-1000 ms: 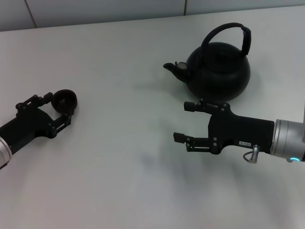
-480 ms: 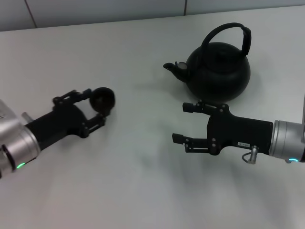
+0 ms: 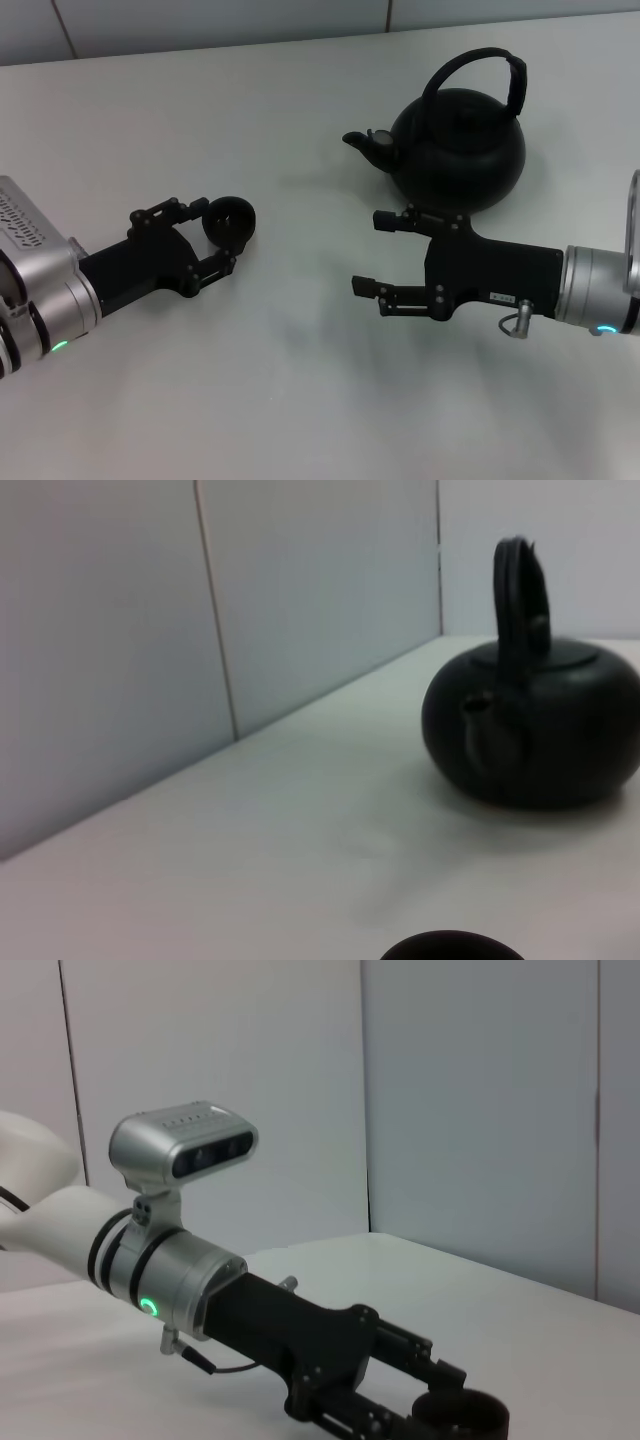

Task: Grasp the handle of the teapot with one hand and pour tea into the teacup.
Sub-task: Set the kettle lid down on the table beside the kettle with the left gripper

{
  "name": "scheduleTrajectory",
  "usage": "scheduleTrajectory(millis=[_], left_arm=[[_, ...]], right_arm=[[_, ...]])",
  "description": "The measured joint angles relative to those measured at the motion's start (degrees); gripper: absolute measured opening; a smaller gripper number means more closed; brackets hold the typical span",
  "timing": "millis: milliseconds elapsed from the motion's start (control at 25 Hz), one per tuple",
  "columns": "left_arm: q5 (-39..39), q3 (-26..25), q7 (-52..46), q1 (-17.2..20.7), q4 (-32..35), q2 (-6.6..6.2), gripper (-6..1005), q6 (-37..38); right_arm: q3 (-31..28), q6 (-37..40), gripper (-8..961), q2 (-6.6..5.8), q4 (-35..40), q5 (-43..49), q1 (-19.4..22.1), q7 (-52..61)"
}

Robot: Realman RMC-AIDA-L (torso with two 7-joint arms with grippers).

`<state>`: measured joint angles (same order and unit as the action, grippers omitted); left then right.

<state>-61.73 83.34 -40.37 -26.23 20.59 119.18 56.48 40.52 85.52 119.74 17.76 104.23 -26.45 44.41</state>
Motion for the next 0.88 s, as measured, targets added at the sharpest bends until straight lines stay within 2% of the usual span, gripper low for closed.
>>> scheduleTrajectory(millis=[360,880], left_arm=[[-0.05,0.86,-0.24,0.01,-0.56,-0.01,663,-1.85],[0.12,0.95,-0.84,0.81,-0.40,0.00,665,-0.75]], right_arm=[[0.00,-0.01,839,0.05,-0.57,0.01,-0.56,-0.08],[0.00,-0.50,839,0.06,-0.55,0.27,-0.62,-0.11]])
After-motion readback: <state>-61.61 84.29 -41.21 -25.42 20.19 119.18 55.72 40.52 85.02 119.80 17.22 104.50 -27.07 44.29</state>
